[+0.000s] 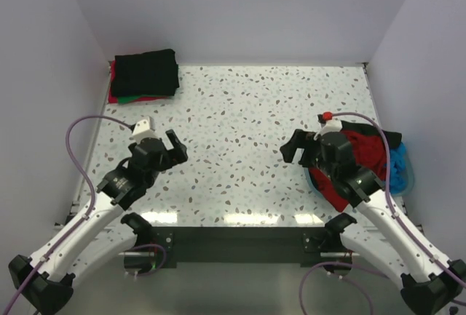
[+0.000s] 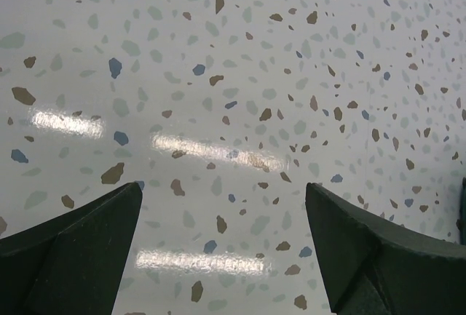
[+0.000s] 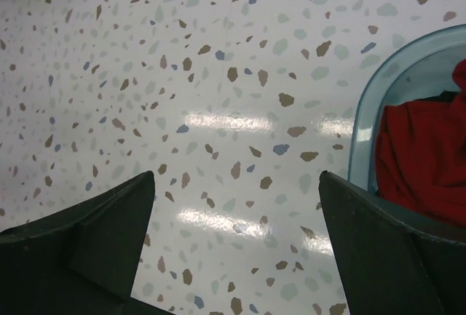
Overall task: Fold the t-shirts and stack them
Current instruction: Grab the tshirt from the pile
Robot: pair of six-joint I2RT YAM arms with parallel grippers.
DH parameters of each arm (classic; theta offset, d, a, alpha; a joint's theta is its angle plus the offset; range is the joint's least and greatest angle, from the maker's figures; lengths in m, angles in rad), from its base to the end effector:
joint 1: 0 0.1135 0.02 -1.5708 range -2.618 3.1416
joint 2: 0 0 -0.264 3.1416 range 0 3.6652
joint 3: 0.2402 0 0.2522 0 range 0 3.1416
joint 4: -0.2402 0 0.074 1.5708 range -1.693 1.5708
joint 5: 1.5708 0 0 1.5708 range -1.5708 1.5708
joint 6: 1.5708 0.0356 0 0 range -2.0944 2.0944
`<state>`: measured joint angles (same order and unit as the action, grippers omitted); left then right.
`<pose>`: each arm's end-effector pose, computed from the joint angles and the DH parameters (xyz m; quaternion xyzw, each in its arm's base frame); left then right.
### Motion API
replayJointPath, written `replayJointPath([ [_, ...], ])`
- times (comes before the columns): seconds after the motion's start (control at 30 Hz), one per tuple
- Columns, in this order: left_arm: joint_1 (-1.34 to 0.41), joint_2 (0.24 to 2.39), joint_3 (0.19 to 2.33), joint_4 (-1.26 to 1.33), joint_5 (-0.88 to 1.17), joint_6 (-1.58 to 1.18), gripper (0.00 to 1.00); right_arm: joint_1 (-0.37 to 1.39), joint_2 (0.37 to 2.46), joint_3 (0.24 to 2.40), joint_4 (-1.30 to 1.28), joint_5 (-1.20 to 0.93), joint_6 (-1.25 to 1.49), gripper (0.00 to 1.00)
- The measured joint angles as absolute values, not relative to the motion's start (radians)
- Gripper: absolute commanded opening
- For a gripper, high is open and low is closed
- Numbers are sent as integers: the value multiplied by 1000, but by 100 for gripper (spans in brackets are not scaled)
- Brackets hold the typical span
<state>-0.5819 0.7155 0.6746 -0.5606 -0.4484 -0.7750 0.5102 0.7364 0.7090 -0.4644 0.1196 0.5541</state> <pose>0.1383 -0.0725 0.2766 -0.1863 0.8487 -0.1319 0.4771 0.1481 0.0780 0.2924 0.0495 0.8556 0.2160 0.4679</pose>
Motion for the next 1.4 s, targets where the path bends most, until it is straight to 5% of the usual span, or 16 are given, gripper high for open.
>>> replayJointPath([
  [0.27,-582,744,672,-534,-445,-764,100,487,927,936,-694,443,561,99],
  [0.53,-582,761,655,-514,-431,-762,100,216,1162,994,-771,518,568,96],
  [0.83,-582,762,646,-494,-422,-761,100,103,1318,937,-693,427,542,63],
  [0.93,-582,762,644,-494,-423,-761,100,88,1342,920,-665,401,534,23],
  [1.07,-582,760,643,-494,-423,-761,100,83,1336,908,-645,391,537,3],
  [1.4,-582,749,643,-494,-422,-761,100,78,1153,1100,-778,421,489,0],
])
